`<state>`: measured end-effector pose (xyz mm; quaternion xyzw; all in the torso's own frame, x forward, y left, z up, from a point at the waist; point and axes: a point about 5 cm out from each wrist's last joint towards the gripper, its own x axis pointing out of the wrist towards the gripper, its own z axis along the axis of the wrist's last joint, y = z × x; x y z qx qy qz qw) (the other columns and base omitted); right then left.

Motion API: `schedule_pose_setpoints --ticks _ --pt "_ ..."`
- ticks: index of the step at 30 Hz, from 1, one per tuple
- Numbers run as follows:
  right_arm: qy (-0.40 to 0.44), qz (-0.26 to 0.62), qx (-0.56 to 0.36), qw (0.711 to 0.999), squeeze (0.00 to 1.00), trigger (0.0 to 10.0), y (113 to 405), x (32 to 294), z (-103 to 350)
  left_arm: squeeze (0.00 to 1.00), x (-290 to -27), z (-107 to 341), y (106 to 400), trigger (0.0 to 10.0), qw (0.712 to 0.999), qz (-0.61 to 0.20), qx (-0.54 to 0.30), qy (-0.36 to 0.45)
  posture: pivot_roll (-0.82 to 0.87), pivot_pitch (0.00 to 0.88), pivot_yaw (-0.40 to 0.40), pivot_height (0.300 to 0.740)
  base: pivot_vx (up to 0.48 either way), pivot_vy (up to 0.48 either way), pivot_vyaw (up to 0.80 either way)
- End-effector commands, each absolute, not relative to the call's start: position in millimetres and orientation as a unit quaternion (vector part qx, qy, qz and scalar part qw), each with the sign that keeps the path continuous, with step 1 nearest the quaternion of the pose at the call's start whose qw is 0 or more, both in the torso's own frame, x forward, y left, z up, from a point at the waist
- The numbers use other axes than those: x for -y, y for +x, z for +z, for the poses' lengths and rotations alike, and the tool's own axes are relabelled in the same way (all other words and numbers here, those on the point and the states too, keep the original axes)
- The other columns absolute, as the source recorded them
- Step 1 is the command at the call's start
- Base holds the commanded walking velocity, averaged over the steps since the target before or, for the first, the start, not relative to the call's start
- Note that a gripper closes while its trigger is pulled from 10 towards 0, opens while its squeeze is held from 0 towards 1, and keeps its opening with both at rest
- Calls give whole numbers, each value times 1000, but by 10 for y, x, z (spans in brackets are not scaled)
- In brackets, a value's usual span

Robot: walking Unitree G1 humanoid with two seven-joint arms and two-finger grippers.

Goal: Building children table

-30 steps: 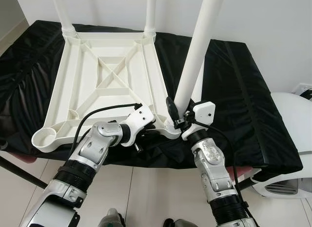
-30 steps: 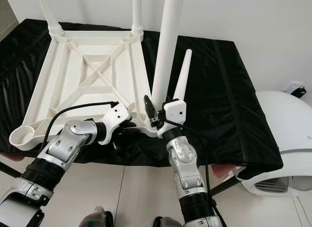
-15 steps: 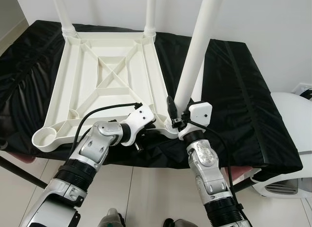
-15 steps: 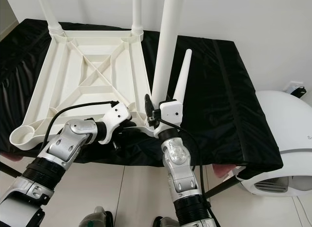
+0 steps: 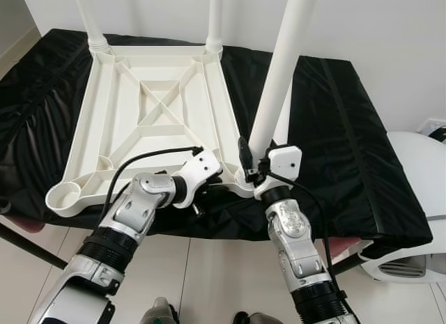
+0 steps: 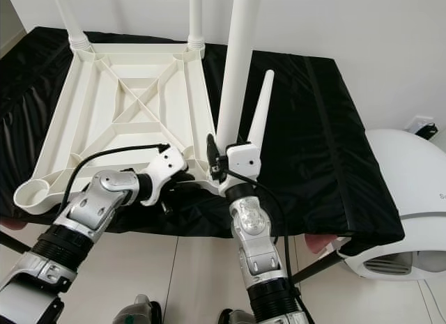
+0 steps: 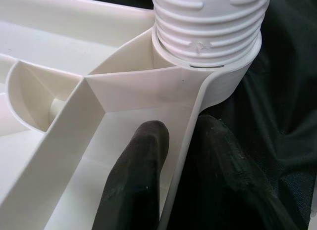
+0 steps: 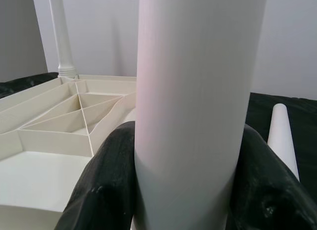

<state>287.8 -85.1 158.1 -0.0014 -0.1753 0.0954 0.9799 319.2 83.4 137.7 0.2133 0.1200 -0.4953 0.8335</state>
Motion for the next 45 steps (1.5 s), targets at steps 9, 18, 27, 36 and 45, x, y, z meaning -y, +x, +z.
schedule_pose_setpoints --ticks 9,18,27,36,45 --pt "-16 72 127 989 0 10000 2852 904 1364 0 -814 1564 3283 10000 843 -482 -82 225 70 53 -47 740 0 0 0" --pt "-16 81 142 986 0 10000 2836 924 1415 0 -832 1567 3290 10000 845 -478 -83 225 71 64 -48 740 0 0 0" --pt "-17 81 140 987 0 10000 2833 939 1401 0 -839 1576 3298 10000 844 -478 -82 226 70 66 -46 740 0 0 0" --pt "-5 98 142 985 1000 10000 2842 952 1408 0 -838 1585 3304 10000 844 -479 -80 227 71 58 -49 740 0 0 0" --pt "11 132 138 981 820 10000 2910 987 1430 0 -838 1603 3318 10000 845 -478 -78 228 67 59 -42 740 0 0 0"
